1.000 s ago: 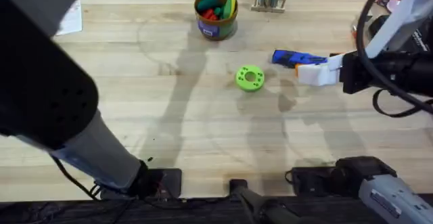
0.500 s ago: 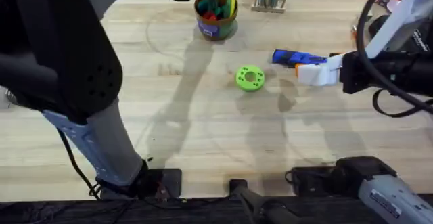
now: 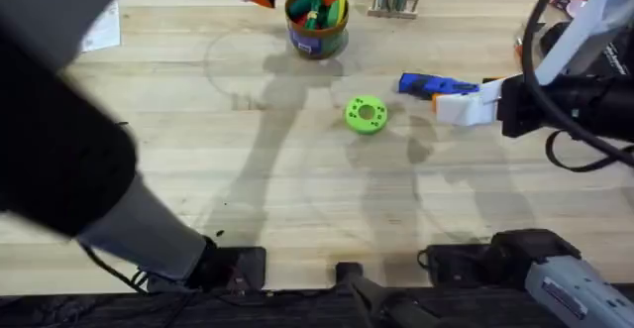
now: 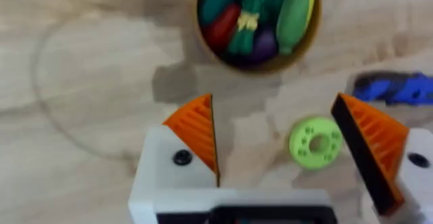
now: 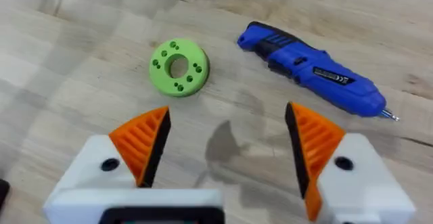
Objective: Pick up the gripper from the table and insert it into the empty holder that is missing its gripper. Then pick up a screw, insert it into the mounting hole, and use the screwdriver to tighten it. Finally, clean up the table by picking up the vegetable and placing it into the bucket.
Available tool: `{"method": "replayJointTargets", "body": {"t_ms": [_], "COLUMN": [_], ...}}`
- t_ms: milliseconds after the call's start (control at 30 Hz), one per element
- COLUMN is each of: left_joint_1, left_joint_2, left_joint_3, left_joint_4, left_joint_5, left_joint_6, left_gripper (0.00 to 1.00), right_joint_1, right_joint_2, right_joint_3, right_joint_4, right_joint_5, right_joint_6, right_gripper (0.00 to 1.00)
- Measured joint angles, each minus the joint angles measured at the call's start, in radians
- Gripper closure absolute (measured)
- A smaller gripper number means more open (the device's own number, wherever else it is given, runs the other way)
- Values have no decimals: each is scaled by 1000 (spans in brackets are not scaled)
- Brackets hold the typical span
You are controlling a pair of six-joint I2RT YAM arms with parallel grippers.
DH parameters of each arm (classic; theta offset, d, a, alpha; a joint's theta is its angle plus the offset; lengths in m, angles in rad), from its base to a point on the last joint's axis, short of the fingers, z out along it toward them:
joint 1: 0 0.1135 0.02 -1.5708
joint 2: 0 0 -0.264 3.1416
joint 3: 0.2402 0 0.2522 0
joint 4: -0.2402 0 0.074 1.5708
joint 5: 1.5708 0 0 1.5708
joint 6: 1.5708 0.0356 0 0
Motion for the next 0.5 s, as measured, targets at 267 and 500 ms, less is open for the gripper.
{"method": "replayJointTargets", "body": {"t_ms": [267, 500], "left_joint_1": [-11, -31], "left_joint_2": [-226, -503], "left_joint_3": [-133, -516], "left_joint_4": [-149, -116], "left_joint_5": [-38, -108], "left_joint_6": [22, -27], "left_gripper": [15, 15], "right_joint_1": [0, 0], "right_joint_2": [0, 0], "right_joint_3": [0, 0], "right_joint_4": [-6, -6], "right_joint_5": [0, 0], "right_joint_6": [0, 0], "right_gripper": [10, 10]}}
